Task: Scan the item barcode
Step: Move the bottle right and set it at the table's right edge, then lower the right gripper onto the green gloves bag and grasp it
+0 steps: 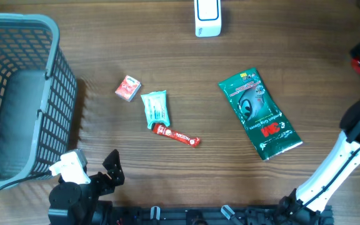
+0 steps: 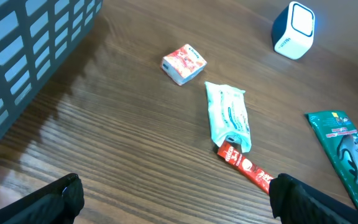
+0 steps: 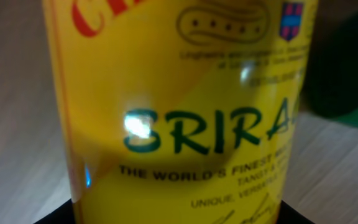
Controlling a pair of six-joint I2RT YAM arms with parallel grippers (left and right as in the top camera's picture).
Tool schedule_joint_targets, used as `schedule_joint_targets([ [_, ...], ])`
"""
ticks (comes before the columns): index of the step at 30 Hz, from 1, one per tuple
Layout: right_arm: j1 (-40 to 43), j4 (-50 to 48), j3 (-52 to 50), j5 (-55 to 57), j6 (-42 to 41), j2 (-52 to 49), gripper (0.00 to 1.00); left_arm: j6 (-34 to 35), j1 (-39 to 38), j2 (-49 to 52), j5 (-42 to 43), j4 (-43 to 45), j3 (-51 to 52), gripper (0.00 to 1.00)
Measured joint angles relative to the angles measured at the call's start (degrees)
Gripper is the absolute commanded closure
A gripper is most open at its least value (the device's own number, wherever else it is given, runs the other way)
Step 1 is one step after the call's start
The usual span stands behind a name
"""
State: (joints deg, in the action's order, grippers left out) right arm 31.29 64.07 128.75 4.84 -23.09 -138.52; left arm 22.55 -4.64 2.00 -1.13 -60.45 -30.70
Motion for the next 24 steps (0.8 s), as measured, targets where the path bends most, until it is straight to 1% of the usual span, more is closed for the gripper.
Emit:
schedule_joint_targets([
  [2, 1.8, 0.0, -1.2, 0.2, 0.0, -0.8, 0.39, 0.0, 0.0, 0.0, 0.0, 0.0, 0.0, 0.0],
  [4, 2.7, -0.4, -1.9, 0.2, 0.0, -1.2, 0.28, 0.0, 0.0, 0.0, 0.0, 0.0, 0.0, 0.0],
  [5, 3.0, -0.5, -2.0, 0.2, 0.2, -1.2, 0.25, 0.0, 0.0, 0.0, 0.0, 0.0, 0.0, 0.0],
  [6, 3.0, -1.0, -2.0, 0.2, 0.3, -1.2, 0.16, 0.0, 0.0, 0.0, 0.0, 0.0, 0.0, 0.0],
  [7, 3.0, -1.5, -2.0, 0.2, 0.2, -1.2, 0.02, 0.0, 0.0, 0.0, 0.0, 0.0, 0.0, 0.0],
  [8, 3.0, -1.5, -2.0, 0.2, 0.5, -1.2, 0.0, 0.0, 0.0, 0.0, 0.0, 0.0, 0.0, 0.0],
  [12, 3.0, 1.7, -0.8, 0.3, -0.1, -1.2, 0.01, 0.0, 0.0, 0.0, 0.0, 0.0, 0.0, 0.0],
  [14, 3.0, 3.5, 0.7, 0.3, -2.3, -0.7, 0.0, 0.0, 0.0, 0.0, 0.0, 0.0, 0.0, 0.0],
  [17, 3.0, 4.8, 0.8, -2.6, -5.2, 4.5, 0.0, 0.0, 0.0, 0.0, 0.0, 0.0, 0.0, 0.0],
  [19, 3.0, 5.8, 0.9, -6.1, -6.7, 10.5, 0.0, 0.0, 0.0, 0.0, 0.0, 0.0, 0.0, 0.0],
  [21, 2.4, 8.4, 1.4, -10.4, -7.8, 20.3, 0.0, 0.0, 0.0, 0.0, 0.0, 0.0, 0.0, 0.0],
  [23, 0.0, 10.2, 2.5, -12.4, -7.5, 29.3, 0.0, 0.0, 0.0, 0.0, 0.0, 0.0, 0.0, 0.0],
  [24, -2.6, 11.3, 3.1, -13.0, -6.5, 33.6, 0.0, 0.0, 0.0, 0.0, 0.0, 0.0, 0.0, 0.0],
])
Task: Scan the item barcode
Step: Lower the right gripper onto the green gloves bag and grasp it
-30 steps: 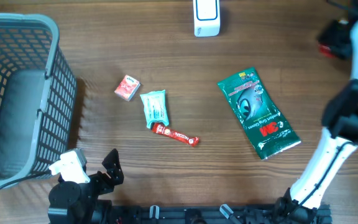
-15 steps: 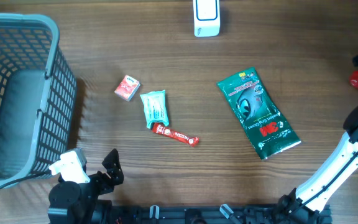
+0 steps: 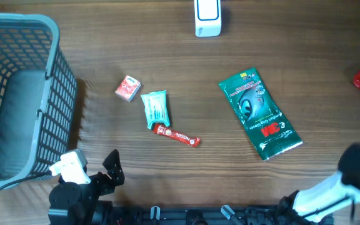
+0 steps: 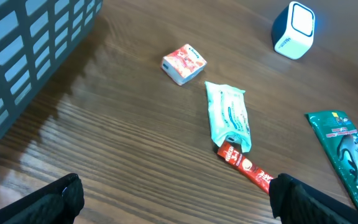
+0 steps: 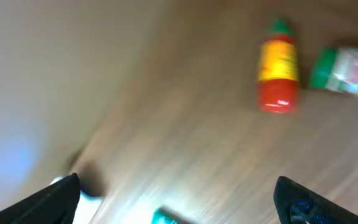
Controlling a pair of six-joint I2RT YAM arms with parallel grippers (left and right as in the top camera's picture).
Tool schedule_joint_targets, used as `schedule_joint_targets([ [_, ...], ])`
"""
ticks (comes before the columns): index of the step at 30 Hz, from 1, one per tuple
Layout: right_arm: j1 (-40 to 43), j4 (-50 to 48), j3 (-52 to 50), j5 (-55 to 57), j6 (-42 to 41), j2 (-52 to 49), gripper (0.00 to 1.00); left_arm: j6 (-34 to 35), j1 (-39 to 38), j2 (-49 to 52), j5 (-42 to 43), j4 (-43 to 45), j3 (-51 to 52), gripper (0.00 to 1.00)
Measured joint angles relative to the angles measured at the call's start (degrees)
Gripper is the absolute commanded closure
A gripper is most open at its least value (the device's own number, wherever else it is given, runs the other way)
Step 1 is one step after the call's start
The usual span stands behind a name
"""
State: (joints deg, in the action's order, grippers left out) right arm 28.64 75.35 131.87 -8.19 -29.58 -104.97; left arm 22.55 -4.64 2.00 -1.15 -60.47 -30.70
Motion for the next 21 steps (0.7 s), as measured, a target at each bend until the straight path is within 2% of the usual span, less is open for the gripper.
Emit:
schedule_joint_targets([
  [3, -9.9, 3.0, 1.1, -1.1, 4.9, 6.6, 0.0, 0.0, 0.0, 0.0, 0.0, 0.0, 0.0, 0.0],
  [4, -16.7, 5.4, 1.2, -2.3, 8.6, 8.0, 0.0, 0.0, 0.0, 0.0, 0.0, 0.0, 0.0, 0.0],
  [6, -24.2, 9.4, 0.2, -1.3, 12.6, 7.8, 0.0, 0.0, 0.0, 0.0, 0.0, 0.0, 0.0, 0.0],
  [9, -37.5, 12.4, -7.4, 5.3, 16.1, 5.8, 0.0, 0.0, 0.0, 0.0, 0.0, 0.0, 0.0, 0.0],
  [11, -42.2, 10.0, -14.1, 10.5, 15.8, 5.6, 0.0, 0.0, 0.0, 0.0, 0.0, 0.0, 0.0, 0.0],
  [14, -48.3, 4.0, -29.9, 16.2, 15.8, 5.3, 0.0, 0.0, 0.0, 0.0, 0.0, 0.0, 0.0, 0.0],
  [16, -49.4, -2.6, -39.1, 18.2, 15.9, 4.9, 0.01, 0.0, 0.0, 0.0, 0.0, -0.1, 0.0, 0.0],
  [19, -49.4, -14.1, -54.7, 20.3, 16.9, 4.7, 0.14, 0.0, 0.0, 0.1, 0.0, 0.0, 0.0, 0.0],
  [21, -49.3, -21.9, -62.3, 20.8, 17.4, 4.7, 0.14, 0.0, 0.0, 0.1, 0.0, 0.0, 0.0, 0.0],
])
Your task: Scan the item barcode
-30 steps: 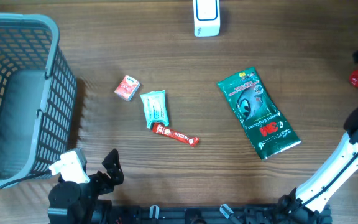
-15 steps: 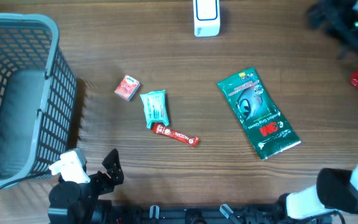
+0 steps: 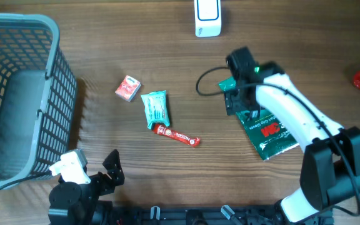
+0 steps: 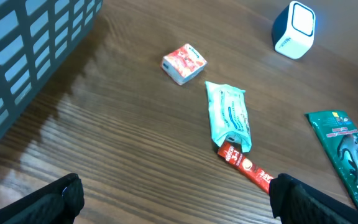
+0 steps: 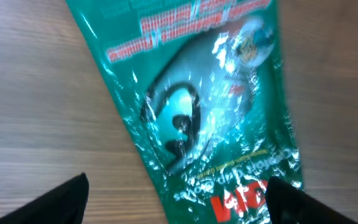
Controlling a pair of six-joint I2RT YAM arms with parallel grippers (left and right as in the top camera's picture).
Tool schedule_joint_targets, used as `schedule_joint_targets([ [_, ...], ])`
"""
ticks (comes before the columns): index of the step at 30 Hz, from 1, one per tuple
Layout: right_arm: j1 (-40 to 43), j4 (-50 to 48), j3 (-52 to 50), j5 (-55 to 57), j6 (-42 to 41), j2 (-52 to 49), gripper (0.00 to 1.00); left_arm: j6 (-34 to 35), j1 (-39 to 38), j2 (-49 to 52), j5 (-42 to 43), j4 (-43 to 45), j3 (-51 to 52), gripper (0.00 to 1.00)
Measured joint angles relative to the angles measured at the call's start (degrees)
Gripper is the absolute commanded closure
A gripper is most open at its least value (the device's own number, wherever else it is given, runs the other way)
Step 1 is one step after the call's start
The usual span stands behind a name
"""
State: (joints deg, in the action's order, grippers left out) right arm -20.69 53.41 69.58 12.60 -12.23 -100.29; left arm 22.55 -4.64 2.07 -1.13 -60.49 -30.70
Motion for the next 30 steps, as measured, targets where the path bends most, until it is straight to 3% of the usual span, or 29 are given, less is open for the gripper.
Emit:
schedule_joint_targets([
  [2, 0.0, -6.9, -5.5, 0.1, 0.9, 0.0, 0.11, 0.0, 0.0, 0.0, 0.0, 0.1, 0.0, 0.0],
  [4, 0.0, -14.0, -11.0, -0.2, 3.4, 0.0, 0.01, 0.0, 0.0, 0.0, 0.0, 0.0, 0.0, 0.0],
  [8, 0.2, -24.2, -16.7, -2.1, 7.0, 0.9, 0.01, 0.0, 0.0, 0.0, 0.0, 0.0, 0.0, 0.0],
  [9, 0.2, -26.1, -17.9, -2.3, 7.4, 1.5, 0.05, 0.0, 0.0, 0.0, 0.0, 0.0, 0.0, 0.0],
  [10, 0.2, -26.8, -18.6, -2.4, 7.5, 1.9, 0.18, 0.0, 0.0, 0.0, 0.0, 0.0, 0.0, 0.0],
  [11, 0.2, -27.2, -18.9, -2.7, 7.6, 2.0, 0.55, 0.0, 0.0, 0.0, 0.0, 0.0, 0.0, 0.0],
  [13, 0.2, -27.0, -19.0, -3.4, 8.1, 1.9, 0.95, 0.0, 0.0, 0.0, 0.0, 0.0, 0.0, 0.0],
  [20, 1.1, -25.3, -18.3, -7.4, 8.0, 1.2, 0.96, 0.0, 0.0, 0.0, 0.0, 0.0, 0.0, 0.0],
  [30, 0.9, -15.8, -4.1, -70.2, 11.0, -1.6, 0.95, 0.0, 0.0, 0.0, 0.0, 0.0, 0.0, 0.0],
])
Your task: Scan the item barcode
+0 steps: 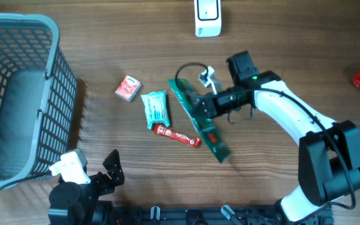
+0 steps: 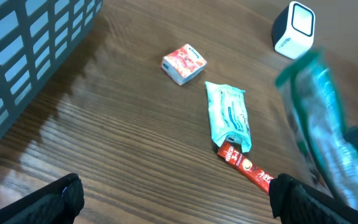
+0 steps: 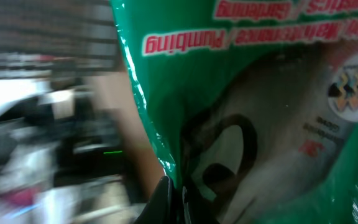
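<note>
The item is a green 3M glove packet [image 1: 200,122]. It hangs off the table, tilted on edge, just right of the centre. My right gripper [image 1: 209,105] is shut on its edge. In the right wrist view the packet [image 3: 253,93] fills the picture, with the gripper [image 3: 174,194] pinching its left edge. The left wrist view shows the packet [image 2: 319,130] as a green blur at the right. The white scanner [image 1: 207,16] stands at the far edge. My left gripper [image 2: 179,199] stands open and empty, low at the near left.
A grey basket [image 1: 49,94] fills the left side. A small red box [image 1: 128,88], a pale green wipes pack [image 1: 155,107] and a red stick sachet [image 1: 177,135] lie left of the held packet. A sriracha bottle lies at the right edge.
My right gripper was open over the green packet, which lay flat right of centre. Now it is shut on the packet, which is off the table, tilted and further left. The left arm has not moved.
My right gripper was first close against the sriracha bottle at the far right. Then it was well away from the bottle, which lay on the table. Then it stood open over the green packet, and now it holds the packet off the table near the centre.
</note>
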Controlling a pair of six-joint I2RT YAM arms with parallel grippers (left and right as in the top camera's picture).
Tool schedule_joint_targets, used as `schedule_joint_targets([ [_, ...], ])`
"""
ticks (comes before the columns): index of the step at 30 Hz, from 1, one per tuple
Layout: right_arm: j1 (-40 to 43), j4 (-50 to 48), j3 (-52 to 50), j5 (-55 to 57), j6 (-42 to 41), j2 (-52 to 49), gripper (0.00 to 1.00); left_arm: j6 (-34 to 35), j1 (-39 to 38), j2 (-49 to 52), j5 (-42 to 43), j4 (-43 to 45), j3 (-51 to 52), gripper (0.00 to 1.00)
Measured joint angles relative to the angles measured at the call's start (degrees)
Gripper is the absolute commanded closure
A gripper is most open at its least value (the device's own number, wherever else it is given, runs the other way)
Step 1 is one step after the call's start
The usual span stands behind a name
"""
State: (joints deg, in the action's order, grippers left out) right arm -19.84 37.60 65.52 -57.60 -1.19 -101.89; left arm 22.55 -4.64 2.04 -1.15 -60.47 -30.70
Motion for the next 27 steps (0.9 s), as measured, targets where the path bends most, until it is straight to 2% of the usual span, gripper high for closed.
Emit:
schedule_joint_targets([
  [3, 0.0, 0.0, 0.4, -17.8, 3.3, 0.2, 0.96, 0.0, 0.0, 0.0, 0.0, 0.0, 0.0, 0.0],
  [8, 0.0, -0.7, -1.3, -28.6, 5.0, 0.2, 0.96, 0.0, 0.0, 0.0, 0.0, 0.0, 0.0, 0.0],
  [12, 0.0, -3.2, -4.0, -28.7, 4.0, -0.5, 0.95, 0.0, 0.0, 0.0, 0.0, 0.0, 0.0, 0.0],
  [15, 0.0, -4.0, -4.7, -18.8, 0.9, -1.4, 0.96, 0.0, 0.0, 0.0, 0.0, 0.0, 0.0, 0.0],
  [17, 0.0, -4.7, -4.9, -16.8, -0.1, -1.6, 0.96, 0.0, 0.0, 0.0, 0.0, 0.0, 0.0, 0.0],
  [24, -0.9, -8.4, -5.1, -28.6, -1.4, -1.8, 0.96, 0.0, 0.0, 0.0, 0.0, 0.0, 0.0, 0.0],
  [27, -3.6, -10.3, -5.1, -28.7, -3.0, -2.1, 0.96, 0.0, 0.0, 0.0, 0.0, 0.0, 0.0, 0.0],
])
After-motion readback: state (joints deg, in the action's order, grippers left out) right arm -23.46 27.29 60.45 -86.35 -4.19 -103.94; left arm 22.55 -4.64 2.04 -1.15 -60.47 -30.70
